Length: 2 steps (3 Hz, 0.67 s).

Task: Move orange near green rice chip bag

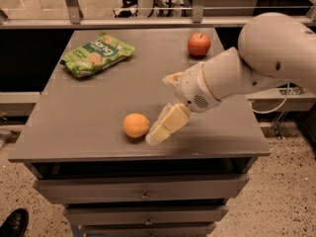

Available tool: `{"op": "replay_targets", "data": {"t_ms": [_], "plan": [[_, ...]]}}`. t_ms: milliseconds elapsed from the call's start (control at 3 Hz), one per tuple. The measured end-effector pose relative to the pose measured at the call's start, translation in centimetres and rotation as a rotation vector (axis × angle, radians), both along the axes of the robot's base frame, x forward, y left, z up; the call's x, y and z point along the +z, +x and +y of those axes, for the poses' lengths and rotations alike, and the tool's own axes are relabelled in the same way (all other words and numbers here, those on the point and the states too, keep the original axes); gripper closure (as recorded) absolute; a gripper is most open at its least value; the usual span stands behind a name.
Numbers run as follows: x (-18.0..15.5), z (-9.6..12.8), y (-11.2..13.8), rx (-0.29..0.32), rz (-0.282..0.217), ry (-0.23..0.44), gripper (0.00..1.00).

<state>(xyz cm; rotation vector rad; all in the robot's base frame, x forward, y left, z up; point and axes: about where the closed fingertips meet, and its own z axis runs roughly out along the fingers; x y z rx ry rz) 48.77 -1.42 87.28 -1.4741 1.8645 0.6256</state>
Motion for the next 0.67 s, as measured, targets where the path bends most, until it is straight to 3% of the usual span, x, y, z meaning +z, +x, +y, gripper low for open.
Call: {"op": "replay_targets", "data": {"t_ms": [667], "plan": [[-2.07,1.91,-1.33,0.026,-0.008,0.054,0.00]]}}
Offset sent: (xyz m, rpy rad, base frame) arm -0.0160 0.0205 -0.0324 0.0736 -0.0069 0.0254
